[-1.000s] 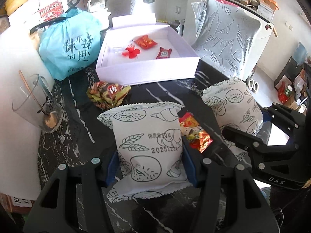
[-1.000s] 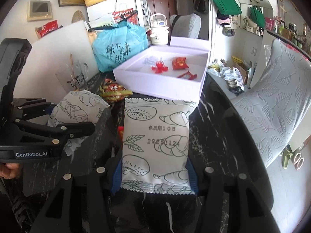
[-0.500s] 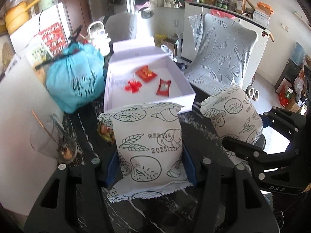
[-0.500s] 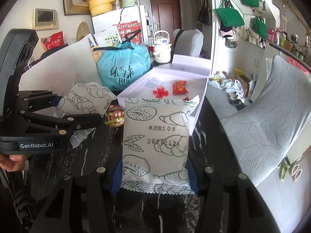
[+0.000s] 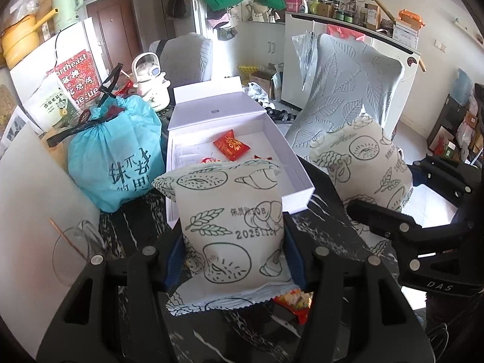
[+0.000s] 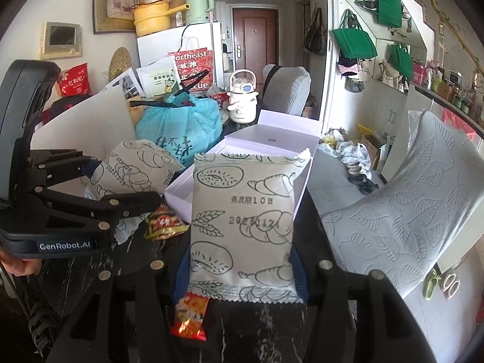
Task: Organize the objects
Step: 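Carry the white packet toward the box with the right tool while the left tool carries its packet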
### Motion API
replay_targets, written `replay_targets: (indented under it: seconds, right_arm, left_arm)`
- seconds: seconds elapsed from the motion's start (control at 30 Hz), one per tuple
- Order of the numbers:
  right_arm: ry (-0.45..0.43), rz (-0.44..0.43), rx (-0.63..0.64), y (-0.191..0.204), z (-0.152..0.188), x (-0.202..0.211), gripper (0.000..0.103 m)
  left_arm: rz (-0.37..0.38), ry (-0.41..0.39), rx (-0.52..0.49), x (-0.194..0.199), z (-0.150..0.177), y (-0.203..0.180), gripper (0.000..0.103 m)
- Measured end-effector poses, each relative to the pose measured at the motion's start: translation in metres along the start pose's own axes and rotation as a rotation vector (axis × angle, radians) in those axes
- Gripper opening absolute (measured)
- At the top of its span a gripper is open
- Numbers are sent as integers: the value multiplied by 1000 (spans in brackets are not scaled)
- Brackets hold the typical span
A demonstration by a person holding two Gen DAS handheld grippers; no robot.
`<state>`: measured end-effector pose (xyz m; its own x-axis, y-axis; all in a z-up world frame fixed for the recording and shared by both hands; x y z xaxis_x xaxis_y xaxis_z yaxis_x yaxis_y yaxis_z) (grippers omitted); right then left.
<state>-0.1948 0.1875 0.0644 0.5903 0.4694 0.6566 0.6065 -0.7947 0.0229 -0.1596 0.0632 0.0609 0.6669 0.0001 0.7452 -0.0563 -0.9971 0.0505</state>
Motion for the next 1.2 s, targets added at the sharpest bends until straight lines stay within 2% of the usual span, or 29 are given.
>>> replay_targets:
  seconds: [0.6, 0.9, 1.03, 1.2]
  right_arm:
    - [-1, -7, -13, -29, -55, -81, 56]
    - [-30, -13, 19, -36, -88, -105, 56]
    - [-27, -2, -12, -47, -98, -123, 56]
    - [-18, 44, -15, -62, -112, -144, 56]
  left_arm:
    - [-21, 33, 31, -79, -45, 42, 55]
    - [-42, 0, 36, -102, -73, 58, 55]
    - [-106, -46, 46, -109, -85, 67, 55]
    - [-83, -42, 78, -129, -96, 81, 55]
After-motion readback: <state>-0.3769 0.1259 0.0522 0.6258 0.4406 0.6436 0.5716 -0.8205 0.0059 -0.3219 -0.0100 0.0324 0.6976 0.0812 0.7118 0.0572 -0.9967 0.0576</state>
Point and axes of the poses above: each gripper's, at about its wrist camera, not at the fingertips, and x roughly against the way its jaws point, y to its left, z to its underside, the point moved 2 cm from there along -x, roughly the way its jaws point
